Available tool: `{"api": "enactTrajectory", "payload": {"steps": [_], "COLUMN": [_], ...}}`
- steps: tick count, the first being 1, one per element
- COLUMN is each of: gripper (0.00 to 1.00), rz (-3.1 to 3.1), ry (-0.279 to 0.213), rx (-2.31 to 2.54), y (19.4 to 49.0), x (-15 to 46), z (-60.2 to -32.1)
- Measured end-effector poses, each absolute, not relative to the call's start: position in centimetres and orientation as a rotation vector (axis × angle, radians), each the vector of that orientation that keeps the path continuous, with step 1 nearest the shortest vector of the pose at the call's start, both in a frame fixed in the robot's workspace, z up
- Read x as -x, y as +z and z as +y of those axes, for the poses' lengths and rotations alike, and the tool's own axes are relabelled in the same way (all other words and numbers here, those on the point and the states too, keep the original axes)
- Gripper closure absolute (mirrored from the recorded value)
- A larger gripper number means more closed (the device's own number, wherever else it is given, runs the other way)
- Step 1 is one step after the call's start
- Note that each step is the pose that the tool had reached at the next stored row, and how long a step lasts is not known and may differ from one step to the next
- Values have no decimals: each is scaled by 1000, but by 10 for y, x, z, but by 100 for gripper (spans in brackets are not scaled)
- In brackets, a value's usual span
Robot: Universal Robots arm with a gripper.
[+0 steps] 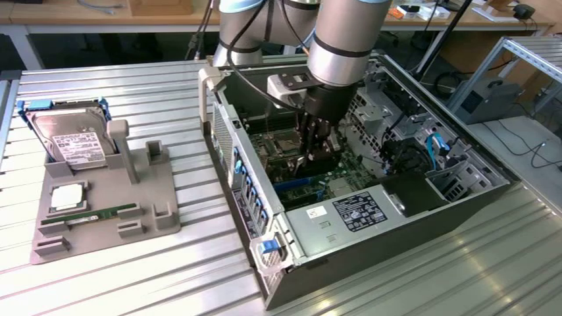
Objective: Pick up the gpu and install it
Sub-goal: 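Insert the gpu into the slot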
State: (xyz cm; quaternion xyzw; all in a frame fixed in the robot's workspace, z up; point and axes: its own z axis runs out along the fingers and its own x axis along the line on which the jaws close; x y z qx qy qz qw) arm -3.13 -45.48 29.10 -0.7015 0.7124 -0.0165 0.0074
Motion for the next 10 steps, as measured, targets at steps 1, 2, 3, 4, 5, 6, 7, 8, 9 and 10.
{"api": "enactTrajectory", "payload": {"steps": [1,2,3,4,5,6,7,8,9,10], "gripper": [74,74,74,74,74,74,74,74,74,74], "rz": [2229,2230,2230,2230,2231,2230,2230,2231,2230,2231], "ry": [-52,-52,-52,-52,-52,-52,-52,-52,-52,-52], "rx": [2192,2191,2191,2190,2190,2190,2190,2190,2190,2190], "y": [291,290,290,290,289,289,289,289,288,288], "x": [35,37,40,42,44,45,46,46,46,47], "z": [-455,-455,-455,-455,-455,-455,-455,-455,-455,-455]}}
